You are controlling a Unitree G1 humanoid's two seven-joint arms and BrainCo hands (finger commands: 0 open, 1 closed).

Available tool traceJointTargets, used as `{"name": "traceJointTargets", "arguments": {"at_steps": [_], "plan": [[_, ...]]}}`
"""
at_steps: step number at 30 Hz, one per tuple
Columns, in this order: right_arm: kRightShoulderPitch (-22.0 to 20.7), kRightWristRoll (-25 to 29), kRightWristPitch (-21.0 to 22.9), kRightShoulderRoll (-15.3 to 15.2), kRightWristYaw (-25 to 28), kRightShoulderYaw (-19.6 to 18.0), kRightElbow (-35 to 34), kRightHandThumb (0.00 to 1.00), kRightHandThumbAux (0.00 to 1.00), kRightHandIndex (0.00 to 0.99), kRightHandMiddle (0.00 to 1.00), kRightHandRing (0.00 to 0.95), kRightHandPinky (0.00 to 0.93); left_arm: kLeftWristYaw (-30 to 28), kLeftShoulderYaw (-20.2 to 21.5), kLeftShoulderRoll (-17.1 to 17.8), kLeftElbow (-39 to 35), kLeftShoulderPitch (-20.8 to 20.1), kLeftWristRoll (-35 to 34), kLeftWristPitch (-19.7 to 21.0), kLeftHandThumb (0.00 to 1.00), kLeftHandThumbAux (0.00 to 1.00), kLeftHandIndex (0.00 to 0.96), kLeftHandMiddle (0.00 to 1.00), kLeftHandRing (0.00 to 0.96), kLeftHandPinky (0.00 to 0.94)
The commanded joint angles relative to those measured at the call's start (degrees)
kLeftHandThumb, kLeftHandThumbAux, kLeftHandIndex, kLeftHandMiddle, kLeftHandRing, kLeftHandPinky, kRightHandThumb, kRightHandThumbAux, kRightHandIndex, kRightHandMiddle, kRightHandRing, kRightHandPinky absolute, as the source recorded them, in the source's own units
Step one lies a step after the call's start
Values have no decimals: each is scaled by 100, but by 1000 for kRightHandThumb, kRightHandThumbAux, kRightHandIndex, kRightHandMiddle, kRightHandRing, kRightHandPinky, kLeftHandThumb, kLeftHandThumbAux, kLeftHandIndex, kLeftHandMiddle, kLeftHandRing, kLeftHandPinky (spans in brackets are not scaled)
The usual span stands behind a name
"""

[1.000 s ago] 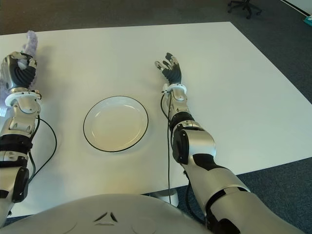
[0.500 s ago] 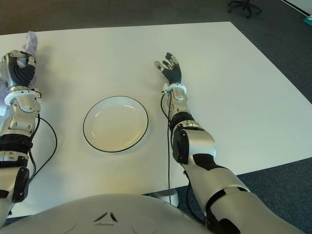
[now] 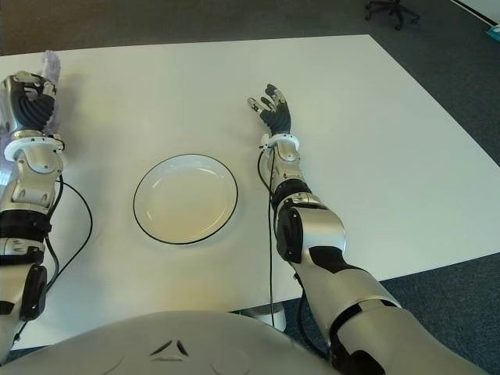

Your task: Put the doll into the plate.

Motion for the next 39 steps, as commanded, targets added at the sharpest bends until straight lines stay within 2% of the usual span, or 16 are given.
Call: {"name": "traceJointTargets", "arguments": {"at_steps": [1,10,16,28,39], "plan": [[280,46,322,106,-57,-35,254,311,835,125,111,120,161,-71,-83,88,-137,-77,121,141,840,618,837,859,859,860],[268,46,336,104,-39,-35,257,296,844,121,110,117,158,-293,-77,117,-377,-149,90,254,851,613,816,852,853,865],[260,67,341,110,-21,-59,261,310,848,137,112,118,157,-342,-105,205,-328,-411,173,259,862,604,809,846,848,860],[249,68,350,123,-28,-78,265,314,839,144,116,121,163,-277,-262,394,-139,-603,375,224,793,584,770,828,837,850],[251,64,339,130,-38,-99,264,315,832,141,116,122,162,-201,-288,373,-69,-692,403,280,791,593,774,835,840,863]]}}
